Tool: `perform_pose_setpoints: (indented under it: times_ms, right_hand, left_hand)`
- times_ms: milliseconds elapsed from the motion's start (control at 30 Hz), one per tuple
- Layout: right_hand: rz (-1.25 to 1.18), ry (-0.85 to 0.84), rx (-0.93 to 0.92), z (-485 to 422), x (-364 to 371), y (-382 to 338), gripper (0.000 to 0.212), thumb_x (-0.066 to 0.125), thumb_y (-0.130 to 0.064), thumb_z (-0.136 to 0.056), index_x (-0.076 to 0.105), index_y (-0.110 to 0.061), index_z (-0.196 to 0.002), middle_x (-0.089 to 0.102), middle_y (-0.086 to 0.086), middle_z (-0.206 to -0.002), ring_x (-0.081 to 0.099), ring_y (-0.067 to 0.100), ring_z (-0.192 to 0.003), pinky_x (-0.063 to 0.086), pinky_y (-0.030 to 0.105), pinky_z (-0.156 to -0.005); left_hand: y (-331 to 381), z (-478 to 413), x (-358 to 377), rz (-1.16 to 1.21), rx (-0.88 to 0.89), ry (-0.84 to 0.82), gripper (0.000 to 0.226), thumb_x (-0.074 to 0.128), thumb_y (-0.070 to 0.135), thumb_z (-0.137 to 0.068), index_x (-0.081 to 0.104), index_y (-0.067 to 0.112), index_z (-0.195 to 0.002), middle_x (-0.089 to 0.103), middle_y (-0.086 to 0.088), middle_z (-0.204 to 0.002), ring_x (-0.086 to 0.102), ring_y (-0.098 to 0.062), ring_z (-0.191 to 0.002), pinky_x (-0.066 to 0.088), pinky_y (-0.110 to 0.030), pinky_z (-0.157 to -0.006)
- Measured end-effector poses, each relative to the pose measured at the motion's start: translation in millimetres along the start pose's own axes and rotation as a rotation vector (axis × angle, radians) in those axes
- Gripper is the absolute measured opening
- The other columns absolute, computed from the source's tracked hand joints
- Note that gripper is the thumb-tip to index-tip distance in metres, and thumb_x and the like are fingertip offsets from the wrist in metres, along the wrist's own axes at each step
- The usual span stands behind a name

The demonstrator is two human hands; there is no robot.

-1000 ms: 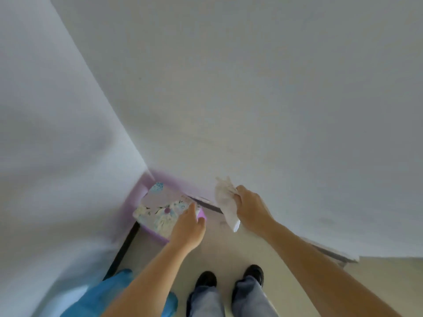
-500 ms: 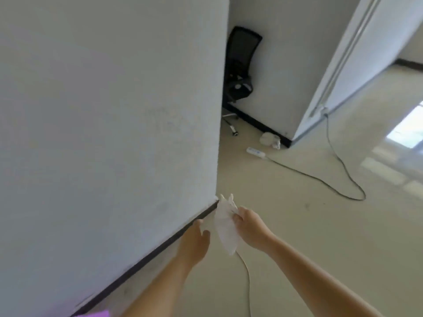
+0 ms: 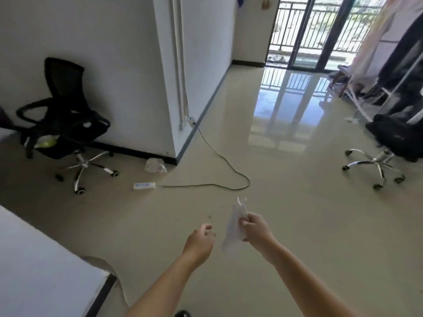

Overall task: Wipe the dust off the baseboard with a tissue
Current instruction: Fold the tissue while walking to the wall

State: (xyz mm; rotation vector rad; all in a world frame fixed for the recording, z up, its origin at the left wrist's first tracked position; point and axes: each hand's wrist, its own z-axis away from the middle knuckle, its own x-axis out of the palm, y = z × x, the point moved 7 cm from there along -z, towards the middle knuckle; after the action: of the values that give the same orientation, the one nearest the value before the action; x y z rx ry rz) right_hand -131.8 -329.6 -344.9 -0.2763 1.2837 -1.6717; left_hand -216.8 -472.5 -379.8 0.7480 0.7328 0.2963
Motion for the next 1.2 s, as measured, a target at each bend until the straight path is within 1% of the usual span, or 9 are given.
perform_pose_setpoints:
  times_ms: [200, 333, 433, 600, 733, 833, 967, 1067, 1200]
  right_hand:
    - [-0.184, 0.013, 0.043, -142.7, -40.1, -49.3, 0.018, 0.048, -0.003, -0.076, 0.065, -0.007, -0.075, 0.059, 0.009, -0.072, 0.056, 0.021, -0.066, 0.046, 0.028, -0.06]
    - [-0.32, 0.072, 0.084, -241.2, -81.8, -93.9, 0.037, 0.048, -0.008, -0.061, 0.068, 0.003, -0.089, 0.06, 0.013, -0.079, 0.059, 0.023, -0.071, 0.051, 0.029, -0.063]
    - [-0.383, 0.096, 0.088, -303.9, -116.6, -126.4, 0.037, 0.047, -0.01, -0.053, 0.068, -0.004, -0.083, 0.062, 0.011, -0.077, 0.061, 0.022, -0.07, 0.053, 0.029, -0.064]
    - [-0.488, 0.13, 0.089, -405.0, -172.0, -158.9, 0.028, 0.05, 0.001, -0.07, 0.068, -0.002, -0.091, 0.064, 0.015, -0.085, 0.063, 0.026, -0.077, 0.051, 0.03, -0.066]
    - [-0.613, 0.138, 0.092, -494.4, -213.4, -171.8, 0.033, 0.043, 0.009, -0.082, 0.067, 0.001, -0.103, 0.069, 0.019, -0.093, 0.066, 0.031, -0.084, 0.054, 0.031, -0.065]
    - [-0.614, 0.084, 0.082, -569.4, -246.1, -185.2, 0.031, 0.044, 0.006, -0.081, 0.067, 0.001, -0.101, 0.067, 0.016, -0.089, 0.064, 0.025, -0.078, 0.051, 0.029, -0.06]
    - [-0.609, 0.114, 0.091, -673.2, -301.1, -210.9, 0.036, 0.05, 0.001, -0.077, 0.058, -0.007, -0.112, 0.065, 0.011, -0.095, 0.064, 0.024, -0.084, 0.055, 0.031, -0.064]
    - [-0.476, 0.131, 0.072, -744.0, -337.7, -237.1, 0.066, 0.053, 0.007, -0.081, 0.036, -0.038, -0.126, 0.061, 0.01, -0.097, 0.061, 0.026, -0.089, 0.054, 0.036, -0.073]
    - [-0.342, -0.061, 0.063, -828.7, -341.3, -281.6, 0.048, 0.056, 0.004, -0.07, 0.065, -0.026, -0.107, 0.063, 0.007, -0.095, 0.057, 0.015, -0.072, 0.05, 0.025, -0.065]
  left_hand:
    - [82.5, -155.7, -10.4, 0.199, -0.008, -0.006, 0.03, 0.042, 0.021, -0.1, 0.058, 0.01, -0.123, 0.064, -0.01, -0.112, 0.058, -0.025, -0.101, 0.044, -0.03, -0.083]
    - [154.7, -261.8, -18.2, 0.207, 0.009, -0.08, 0.021, 0.04, 0.024, -0.1, 0.059, 0.015, -0.104, 0.067, -0.011, -0.103, 0.06, -0.025, -0.092, 0.041, -0.03, -0.073]
    - [218.2, -321.5, -29.1, 0.278, -0.048, -0.139, 0.021, 0.038, 0.029, -0.101, 0.056, 0.019, -0.099, 0.065, -0.011, -0.096, 0.059, -0.023, -0.081, 0.042, -0.028, -0.069]
    - [309.4, -400.6, -25.6, 0.499, -0.116, -0.258, 0.015, 0.046, 0.027, -0.1, 0.058, 0.019, -0.095, 0.06, -0.007, -0.079, 0.056, -0.017, -0.069, 0.049, -0.025, -0.061]
    - [370.0, -473.9, -6.2, 0.617, -0.12, -0.39, 0.011, 0.052, 0.02, -0.097, 0.059, 0.016, -0.104, 0.063, -0.004, -0.088, 0.058, -0.019, -0.082, 0.05, -0.027, -0.067]
    - [420.7, -542.1, 5.2, 0.677, -0.093, -0.466, 0.03, 0.056, 0.019, -0.096, 0.047, 0.027, -0.124, 0.062, -0.004, -0.109, 0.059, -0.02, -0.092, 0.05, -0.033, -0.075]
    - [494.2, -638.8, -0.1, 0.707, -0.017, -0.395, 0.044, 0.056, 0.003, -0.093, 0.05, 0.034, -0.125, 0.066, -0.003, -0.108, 0.06, -0.018, -0.09, 0.047, -0.029, -0.076]
    - [540.3, -698.2, -14.8, 0.667, 0.052, -0.303, 0.045, 0.053, -0.007, -0.091, 0.055, 0.022, -0.125, 0.065, -0.004, -0.096, 0.062, -0.014, -0.084, 0.053, -0.023, -0.069]
    - [572.1, -767.9, -42.8, 0.582, 0.066, -0.202, 0.046, 0.058, -0.016, -0.082, 0.058, 0.002, -0.124, 0.064, -0.007, -0.092, 0.061, -0.012, -0.078, 0.054, -0.017, -0.066]
